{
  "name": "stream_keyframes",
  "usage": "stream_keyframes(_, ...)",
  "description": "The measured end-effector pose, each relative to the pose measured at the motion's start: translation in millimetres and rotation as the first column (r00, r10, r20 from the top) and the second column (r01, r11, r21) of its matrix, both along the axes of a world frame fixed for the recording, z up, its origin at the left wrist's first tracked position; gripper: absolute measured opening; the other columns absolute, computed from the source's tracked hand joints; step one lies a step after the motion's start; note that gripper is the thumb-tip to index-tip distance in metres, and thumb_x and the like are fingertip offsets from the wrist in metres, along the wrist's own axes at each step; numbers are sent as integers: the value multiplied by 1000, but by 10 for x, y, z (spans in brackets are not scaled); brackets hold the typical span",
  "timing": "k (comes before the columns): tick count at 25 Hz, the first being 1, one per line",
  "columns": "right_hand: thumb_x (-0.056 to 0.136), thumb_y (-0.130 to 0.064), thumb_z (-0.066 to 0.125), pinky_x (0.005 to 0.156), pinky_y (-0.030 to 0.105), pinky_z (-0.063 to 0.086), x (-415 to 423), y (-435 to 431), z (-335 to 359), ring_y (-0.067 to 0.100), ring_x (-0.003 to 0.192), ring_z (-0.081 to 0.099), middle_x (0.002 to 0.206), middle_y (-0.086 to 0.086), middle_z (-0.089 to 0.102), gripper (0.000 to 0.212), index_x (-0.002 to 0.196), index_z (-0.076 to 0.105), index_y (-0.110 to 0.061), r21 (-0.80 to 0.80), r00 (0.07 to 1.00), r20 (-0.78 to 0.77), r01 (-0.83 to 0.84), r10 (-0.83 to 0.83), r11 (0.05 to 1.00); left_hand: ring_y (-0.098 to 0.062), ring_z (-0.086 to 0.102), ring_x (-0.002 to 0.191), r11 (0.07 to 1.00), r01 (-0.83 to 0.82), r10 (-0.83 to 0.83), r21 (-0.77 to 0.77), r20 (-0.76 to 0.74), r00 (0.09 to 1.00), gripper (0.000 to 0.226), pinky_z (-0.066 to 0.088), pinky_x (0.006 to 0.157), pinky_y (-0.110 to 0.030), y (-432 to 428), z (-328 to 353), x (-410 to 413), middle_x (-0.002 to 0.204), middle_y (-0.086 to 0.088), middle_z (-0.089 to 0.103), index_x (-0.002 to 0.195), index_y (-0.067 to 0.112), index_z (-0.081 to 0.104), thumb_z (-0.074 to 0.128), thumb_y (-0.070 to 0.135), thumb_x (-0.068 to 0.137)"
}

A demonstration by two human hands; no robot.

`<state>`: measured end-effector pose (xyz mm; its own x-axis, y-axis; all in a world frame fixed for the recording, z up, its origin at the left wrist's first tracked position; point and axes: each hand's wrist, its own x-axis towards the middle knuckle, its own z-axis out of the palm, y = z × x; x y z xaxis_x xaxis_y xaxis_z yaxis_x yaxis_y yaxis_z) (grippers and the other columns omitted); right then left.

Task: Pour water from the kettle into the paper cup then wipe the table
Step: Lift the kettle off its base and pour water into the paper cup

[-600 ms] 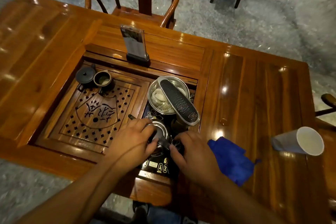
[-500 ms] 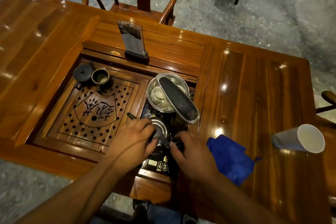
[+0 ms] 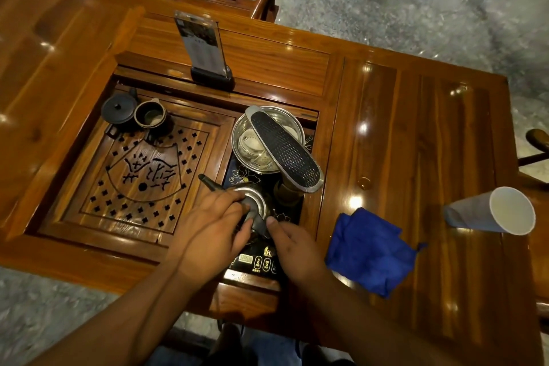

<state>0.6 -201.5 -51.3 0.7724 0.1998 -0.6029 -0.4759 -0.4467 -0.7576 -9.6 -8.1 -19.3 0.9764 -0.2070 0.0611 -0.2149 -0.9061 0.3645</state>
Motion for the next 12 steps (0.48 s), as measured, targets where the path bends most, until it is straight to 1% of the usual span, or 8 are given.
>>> stream_keyframes(1,86,-83,45,80,59,57,7,32,-27,40,87,71,89,20,73,72,86,71,-15,24,999,-30,19,-18,1000,-24,63,110,1000,-6,6,14,-7,1000,27,55,88,-36,1,4,6,122,-4,68,106,13,73,61,36,97)
stream_keyframes(2,87,-82,44,81,55,57,18,59,-39,35,86,72,88,16,74,70,85,72,-18,36,999,-29,28,-27,999,-24,63,110,999,-9,10,38,-10,1000,28,55,86,-35,7,8,17,122,-5,68,105,13,73,60,36,97)
stream_keyframes(4,93,-78,42,77,43,54,35,95,-34,18,80,68,83,4,71,64,86,71,-22,49,999,31,23,-24,999,-26,63,109,996,-39,40,76,-15,999,30,56,80,-35,19,22,45,121,-7,69,102,12,72,57,37,96)
stream_keyframes(5,95,-77,40,74,37,52,42,107,-20,15,77,65,82,3,69,65,88,70,-20,60,998,63,21,-25,998,-27,62,108,995,-53,55,83,-16,998,31,56,78,-35,25,23,55,120,-7,69,101,12,72,56,38,96)
stream_keyframes(8,87,-87,34,70,41,52,74,117,-21,24,75,64,83,13,68,82,89,67,-12,87,989,138,41,-52,995,-27,61,108,995,-58,59,81,-17,998,31,59,78,-39,27,41,82,120,-7,68,101,10,71,56,38,97)
stream_keyframes(9,87,-88,35,70,40,52,88,122,-17,23,75,65,82,14,68,83,89,67,-11,87,987,151,42,-55,995,-27,61,107,995,-65,66,78,-11,998,30,59,77,-42,21,55,89,120,-8,68,100,10,71,57,36,98)
stream_keyframes(10,90,-83,39,68,38,52,102,121,-15,21,73,65,80,12,68,78,88,67,-11,91,985,164,45,-59,995,-27,61,105,995,-75,75,73,4,997,29,59,75,-42,12,78,100,118,-8,68,99,9,71,59,35,97)
stream_keyframes(12,101,-62,49,62,31,50,125,101,29,12,64,61,71,2,66,56,82,67,-12,121,983,167,63,-83,991,-26,60,102,994,-85,83,66,35,996,28,57,75,-42,-11,149,115,114,-10,69,96,7,71,62,34,96)
